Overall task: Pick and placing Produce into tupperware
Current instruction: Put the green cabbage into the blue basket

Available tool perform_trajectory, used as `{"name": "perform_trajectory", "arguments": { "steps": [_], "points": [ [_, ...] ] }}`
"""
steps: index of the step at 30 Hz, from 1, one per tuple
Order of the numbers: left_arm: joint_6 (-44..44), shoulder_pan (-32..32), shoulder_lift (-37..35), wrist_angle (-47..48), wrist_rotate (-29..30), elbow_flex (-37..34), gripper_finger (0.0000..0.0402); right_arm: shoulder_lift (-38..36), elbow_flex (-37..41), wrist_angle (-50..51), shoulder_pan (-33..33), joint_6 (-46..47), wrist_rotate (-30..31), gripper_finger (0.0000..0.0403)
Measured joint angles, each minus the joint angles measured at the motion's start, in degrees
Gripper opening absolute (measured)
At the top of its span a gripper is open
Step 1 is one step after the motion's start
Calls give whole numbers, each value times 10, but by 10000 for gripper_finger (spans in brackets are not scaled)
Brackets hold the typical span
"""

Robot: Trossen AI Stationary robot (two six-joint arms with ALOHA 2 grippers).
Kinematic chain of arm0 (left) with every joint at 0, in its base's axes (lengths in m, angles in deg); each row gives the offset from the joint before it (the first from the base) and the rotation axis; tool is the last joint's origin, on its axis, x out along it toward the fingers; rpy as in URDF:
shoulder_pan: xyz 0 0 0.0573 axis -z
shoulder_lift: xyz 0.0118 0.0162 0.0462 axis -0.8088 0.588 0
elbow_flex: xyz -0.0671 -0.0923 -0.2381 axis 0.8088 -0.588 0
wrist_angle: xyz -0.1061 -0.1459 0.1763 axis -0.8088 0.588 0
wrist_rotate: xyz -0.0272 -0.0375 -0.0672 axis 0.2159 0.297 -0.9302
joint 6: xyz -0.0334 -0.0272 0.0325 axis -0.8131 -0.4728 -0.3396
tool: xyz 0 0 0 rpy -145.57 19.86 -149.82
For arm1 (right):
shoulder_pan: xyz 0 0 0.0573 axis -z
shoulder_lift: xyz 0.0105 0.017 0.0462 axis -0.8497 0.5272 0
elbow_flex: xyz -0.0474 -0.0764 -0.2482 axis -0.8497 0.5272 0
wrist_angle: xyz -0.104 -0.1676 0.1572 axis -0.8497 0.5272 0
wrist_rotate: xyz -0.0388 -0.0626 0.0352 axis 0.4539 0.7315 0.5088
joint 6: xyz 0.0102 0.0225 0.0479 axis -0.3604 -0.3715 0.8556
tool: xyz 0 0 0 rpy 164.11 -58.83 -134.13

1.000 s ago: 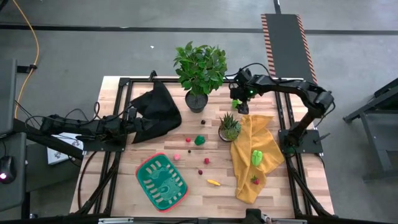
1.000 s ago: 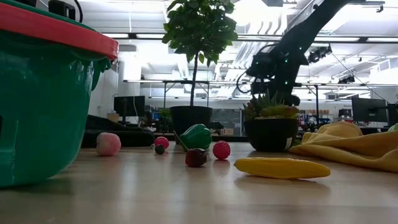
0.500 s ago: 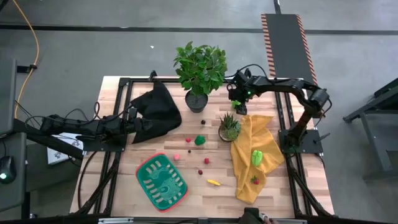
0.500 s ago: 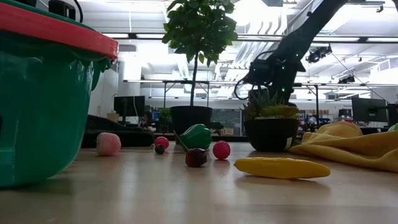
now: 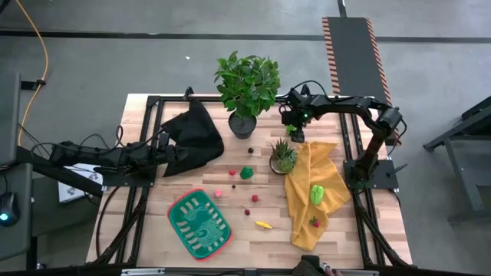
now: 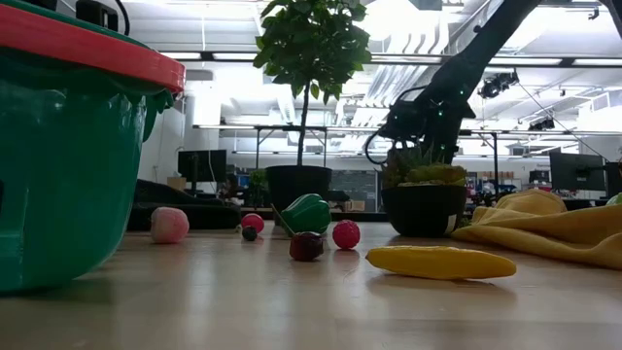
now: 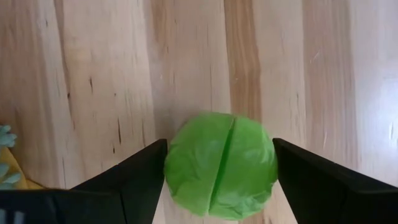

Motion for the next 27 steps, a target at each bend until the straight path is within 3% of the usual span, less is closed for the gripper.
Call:
{"name": "perform_trajectory", "arguments": {
  "steps": [8,17,27],
  "points": [
    [0,0,0,0,0,0,111,0,0,0,0,0,9,275],
    [0,0,0,0,0,0,111,0,0,-1,0,0,8,236],
    [0,0,0,2,0,0,111,0,-2,1,0,8,8,233]
  ]
}}
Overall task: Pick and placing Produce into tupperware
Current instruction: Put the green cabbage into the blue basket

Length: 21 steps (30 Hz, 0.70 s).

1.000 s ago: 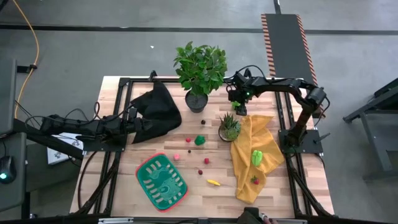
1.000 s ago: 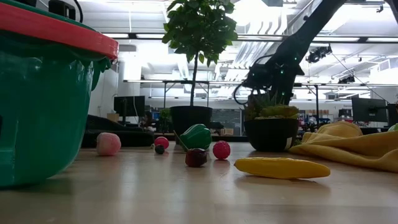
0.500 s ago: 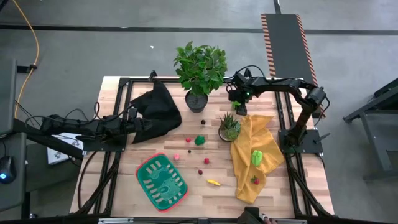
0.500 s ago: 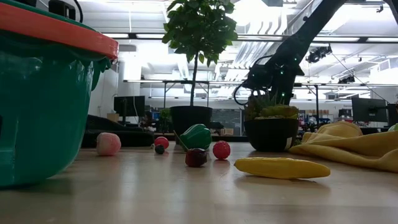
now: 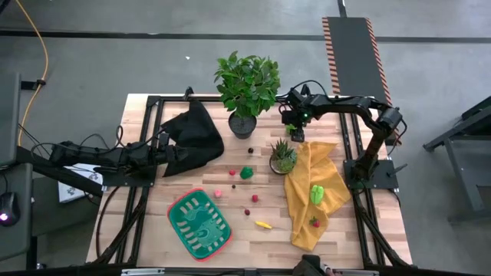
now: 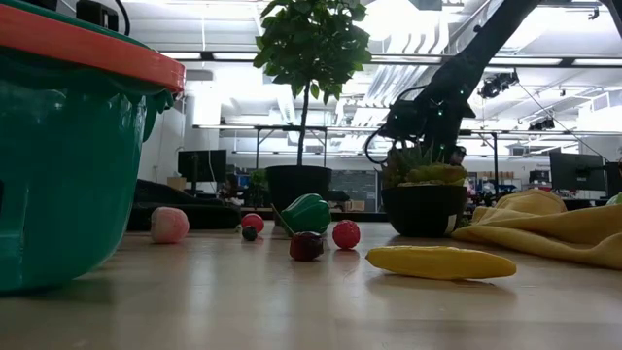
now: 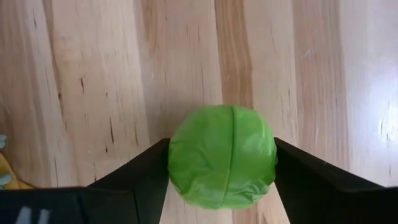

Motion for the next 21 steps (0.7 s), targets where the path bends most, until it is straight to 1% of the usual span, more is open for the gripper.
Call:
{"name": "perform_trajectory", "arguments": {
  "steps": [5,11,16,21],
  "points": [
    [0,0,0,0,0,0,111,-3,-20,24,0,27,0,232],
    [0,0,0,0,2,0,111,-28,-36,36,17,54,7,232],
    [0,0,0,0,1,0,111,-68,-41,51,45,92,0,232],
    [3,0,0,0,1,0,111,-123,-41,68,64,140,-29,232]
  ]
}}
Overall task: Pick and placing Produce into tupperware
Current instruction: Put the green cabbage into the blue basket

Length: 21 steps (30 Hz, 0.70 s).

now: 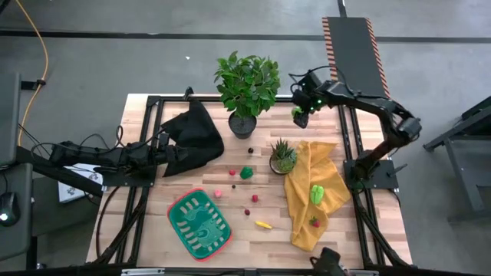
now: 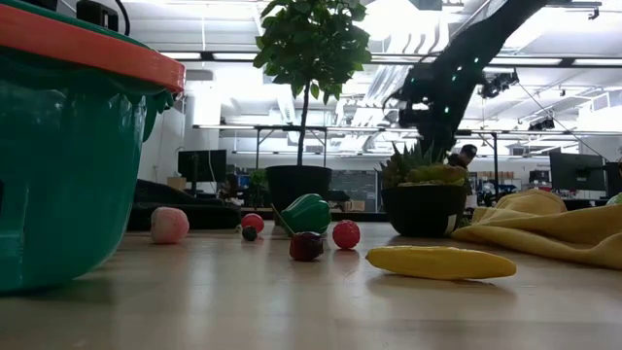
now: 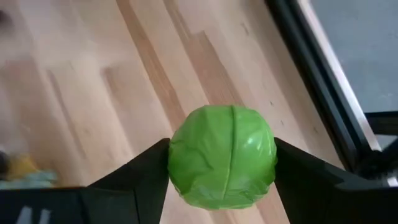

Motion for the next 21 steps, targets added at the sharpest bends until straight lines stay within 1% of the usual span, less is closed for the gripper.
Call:
{"name": "perform_trajectory", "arguments": {
  "steps": [11,21],
  "points": [
    [1,0,0,8,0,0,111,-117,0,40,0,77,-47,232],
    [1,0,0,8,1,0,111,-217,0,42,0,166,-156,232]
  ]
}}
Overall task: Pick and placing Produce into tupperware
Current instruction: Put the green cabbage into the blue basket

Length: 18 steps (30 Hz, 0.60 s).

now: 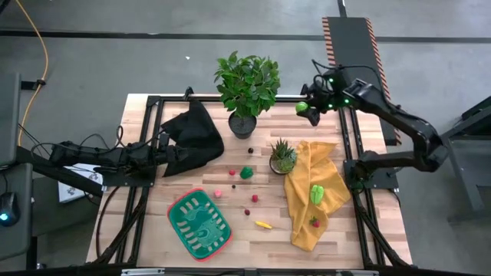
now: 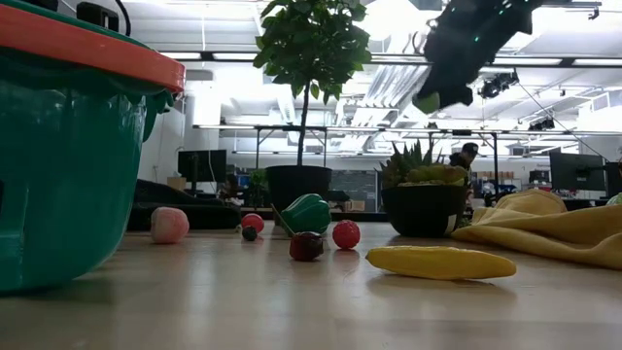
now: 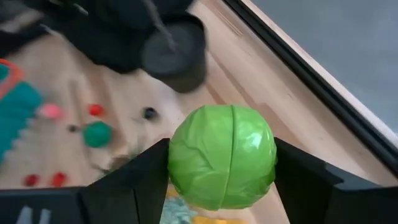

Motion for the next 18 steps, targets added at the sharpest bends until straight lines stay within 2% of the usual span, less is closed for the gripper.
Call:
{"name": "perform_trajectory", "arguments": {
  "steps": [8,18],
  "points": [
    [3,0,0,0,3,0,111,-46,0,0,-33,45,-94,232],
    [9,0,0,0,4,0,111,-58,0,19,-166,74,-111,232]
  ]
}}
